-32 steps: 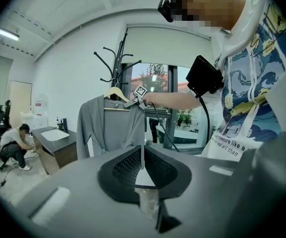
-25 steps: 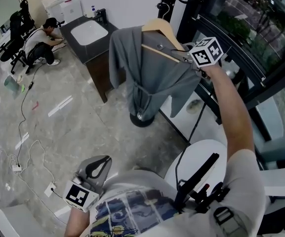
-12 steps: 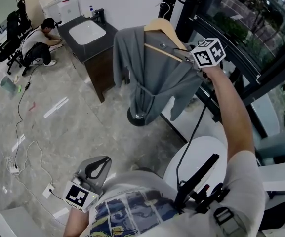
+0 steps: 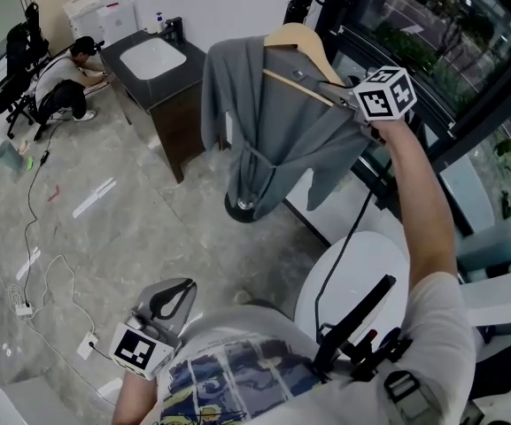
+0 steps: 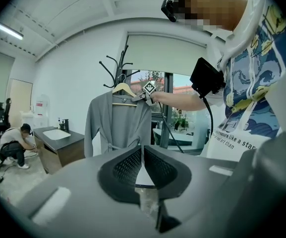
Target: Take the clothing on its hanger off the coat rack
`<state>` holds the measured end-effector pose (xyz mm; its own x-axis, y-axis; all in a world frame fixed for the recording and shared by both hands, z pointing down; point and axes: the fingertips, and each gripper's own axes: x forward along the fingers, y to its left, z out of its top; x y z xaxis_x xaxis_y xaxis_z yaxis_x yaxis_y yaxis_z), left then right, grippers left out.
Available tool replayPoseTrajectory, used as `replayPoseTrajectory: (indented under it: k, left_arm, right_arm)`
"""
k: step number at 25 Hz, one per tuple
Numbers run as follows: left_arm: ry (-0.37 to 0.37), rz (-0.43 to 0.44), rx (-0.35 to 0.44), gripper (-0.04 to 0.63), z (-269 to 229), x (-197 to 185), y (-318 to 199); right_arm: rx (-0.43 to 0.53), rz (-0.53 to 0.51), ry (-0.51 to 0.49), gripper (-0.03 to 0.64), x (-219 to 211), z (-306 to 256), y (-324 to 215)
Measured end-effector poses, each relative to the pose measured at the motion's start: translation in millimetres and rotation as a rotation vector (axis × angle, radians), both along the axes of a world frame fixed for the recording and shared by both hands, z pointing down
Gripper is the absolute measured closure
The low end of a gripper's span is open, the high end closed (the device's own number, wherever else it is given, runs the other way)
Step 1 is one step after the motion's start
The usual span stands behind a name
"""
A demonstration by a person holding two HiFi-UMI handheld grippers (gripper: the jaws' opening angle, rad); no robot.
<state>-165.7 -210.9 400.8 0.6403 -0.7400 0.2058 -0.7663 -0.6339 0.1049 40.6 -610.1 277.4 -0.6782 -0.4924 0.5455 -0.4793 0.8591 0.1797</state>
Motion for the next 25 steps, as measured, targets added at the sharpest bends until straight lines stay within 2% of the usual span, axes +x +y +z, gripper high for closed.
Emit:
replayPoseTrajectory:
  k: [11, 20, 25]
  left_arm:
    - [0.018, 0.035, 0.015, 0.574, -6.0, -27.0, 51.0]
    - [0.000, 0.063, 0.021, 0.574, -3.0, -51.1, 93.9]
    - [0.015, 0.080, 0.008, 0.575, -2.6, -55.9, 115.6]
  right_arm:
    - [0.023, -0.008, -0.009, 0.611, -15.1, -16.9, 101.2]
    - [0.034, -0.074, 0.003, 0.611, -46.5, -16.9, 203.8]
    - [0.036, -0.105, -0.001, 0.611, -63.6, -10.9, 253.8]
